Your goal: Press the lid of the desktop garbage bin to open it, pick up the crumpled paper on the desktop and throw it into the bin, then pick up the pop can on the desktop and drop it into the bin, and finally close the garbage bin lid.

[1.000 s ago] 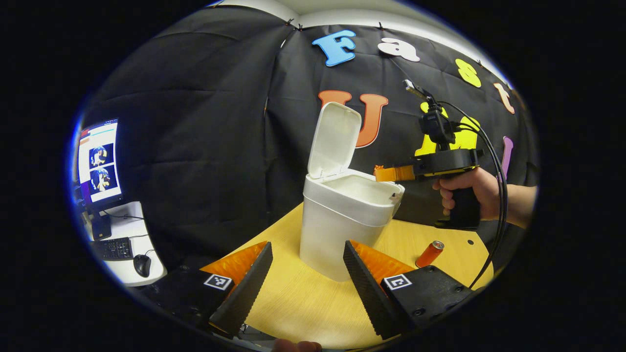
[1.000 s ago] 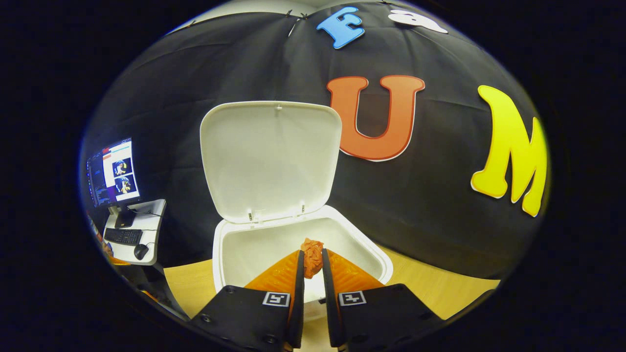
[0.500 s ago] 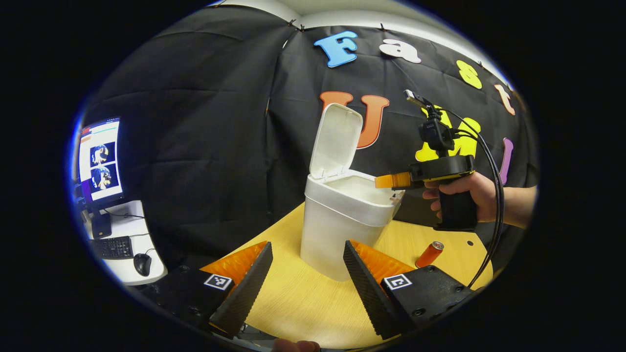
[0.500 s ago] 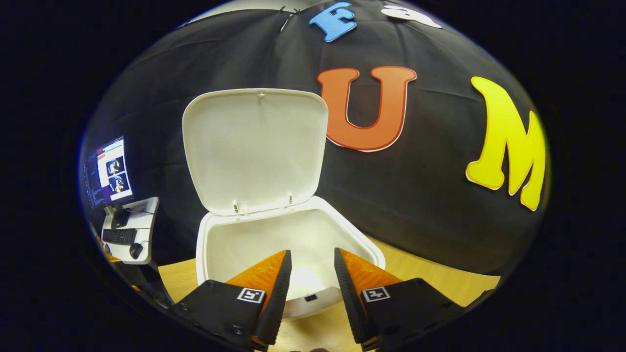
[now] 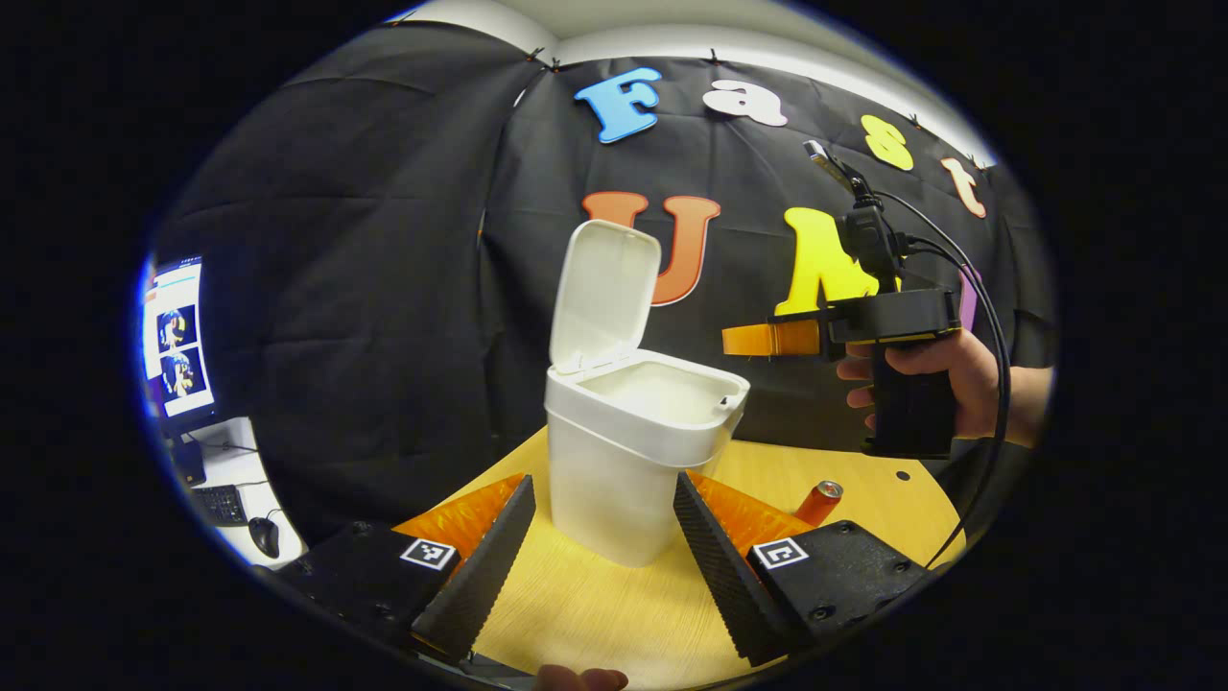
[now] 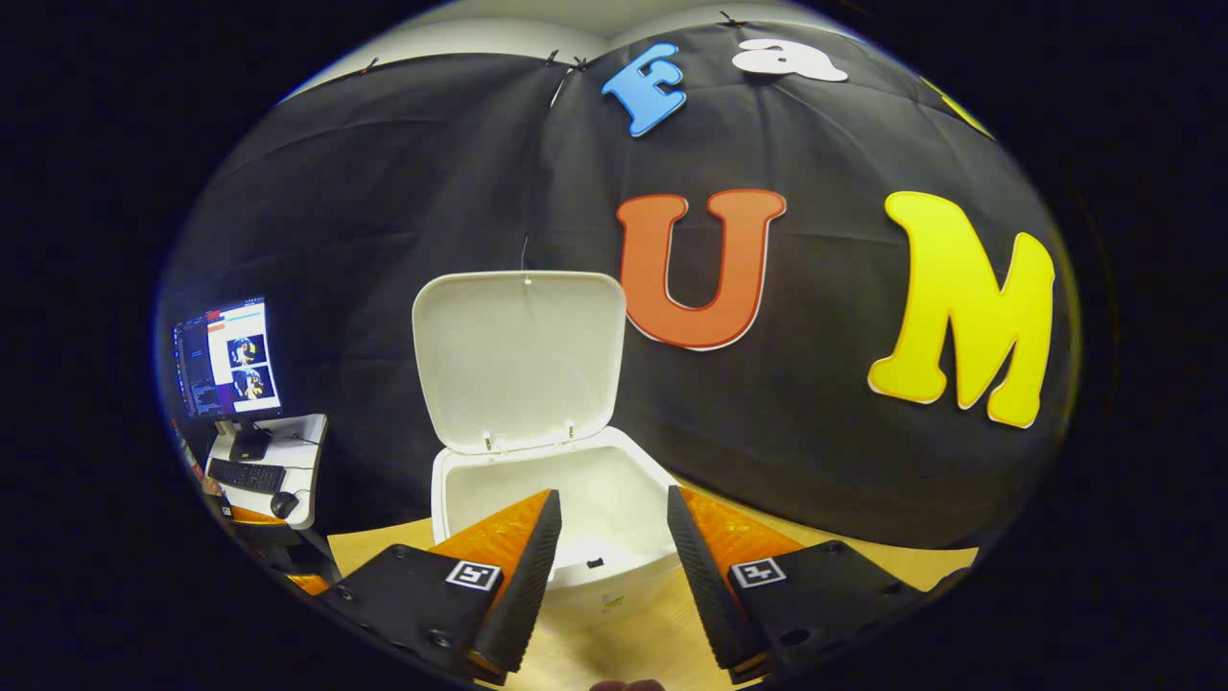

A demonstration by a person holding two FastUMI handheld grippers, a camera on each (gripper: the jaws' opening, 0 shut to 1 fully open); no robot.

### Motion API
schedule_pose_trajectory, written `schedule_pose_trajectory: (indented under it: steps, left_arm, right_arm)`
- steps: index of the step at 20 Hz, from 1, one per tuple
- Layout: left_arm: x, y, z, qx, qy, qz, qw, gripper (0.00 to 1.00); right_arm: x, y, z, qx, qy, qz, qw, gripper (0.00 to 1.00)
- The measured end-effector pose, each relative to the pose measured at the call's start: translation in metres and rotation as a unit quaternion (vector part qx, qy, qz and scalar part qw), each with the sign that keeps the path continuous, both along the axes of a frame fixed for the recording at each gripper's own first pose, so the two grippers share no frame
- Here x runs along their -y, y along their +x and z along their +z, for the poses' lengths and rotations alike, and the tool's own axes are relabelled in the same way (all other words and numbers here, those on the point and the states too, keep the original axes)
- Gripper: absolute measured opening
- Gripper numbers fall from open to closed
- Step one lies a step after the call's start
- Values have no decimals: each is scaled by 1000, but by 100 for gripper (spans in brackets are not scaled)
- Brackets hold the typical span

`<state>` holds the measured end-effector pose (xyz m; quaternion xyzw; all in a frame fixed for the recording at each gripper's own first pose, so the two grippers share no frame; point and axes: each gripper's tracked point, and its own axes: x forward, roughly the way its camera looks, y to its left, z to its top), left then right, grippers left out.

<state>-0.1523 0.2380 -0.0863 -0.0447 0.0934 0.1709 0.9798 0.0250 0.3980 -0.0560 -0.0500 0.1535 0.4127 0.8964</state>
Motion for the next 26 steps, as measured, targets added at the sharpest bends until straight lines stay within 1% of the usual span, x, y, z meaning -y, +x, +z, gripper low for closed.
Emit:
schedule_pose_trajectory:
  steps: [1, 5, 7, 9, 11, 14, 15, 16, 18, 20, 23, 26]
  left_arm:
    - [8, 6, 3, 6, 1, -12, 1000, 96]
    - [44, 31, 9, 26, 4, -51, 998, 96]
    - [66, 43, 11, 30, 15, -72, 997, 96]
    - [91, 55, 9, 29, 25, -99, 994, 96]
    - [118, 66, 5, 29, 32, -127, 991, 96]
    - [157, 83, -1, 27, 35, -172, 984, 96]
    - [169, 87, -5, 26, 37, -182, 982, 96]
    - [178, 92, -10, 23, 39, -189, 981, 96]
    - [199, 99, -23, 16, 37, -204, 978, 96]
    - [217, 104, -35, 7, 29, -215, 976, 96]
    - [240, 110, -54, -8, 25, -224, 974, 96]
    - [254, 117, -66, -19, 23, -224, 974, 96]
  right_arm:
    - [15, 3, 7, 5, 8, -11, 1000, 80]
    - [77, 12, 25, 24, 20, -53, 998, 80]
    - [110, 16, 34, 40, 28, -74, 996, 81]
    - [151, 21, 42, 60, 28, -99, 993, 81]
    - [192, 26, 45, 76, 29, -129, 988, 83]
    - [257, 28, 41, 82, 23, -178, 980, 84]
    - [274, 25, 39, 80, 28, -185, 979, 84]
    - [292, 21, 31, 72, 32, -194, 978, 84]
    - [336, 18, 10, 59, 14, -224, 973, 84]
    - [370, 16, -1, 45, 3, -250, 967, 84]
    - [407, 6, -18, 27, -2, -279, 960, 84]
    - [428, -3, -30, 19, -6, -294, 956, 84]
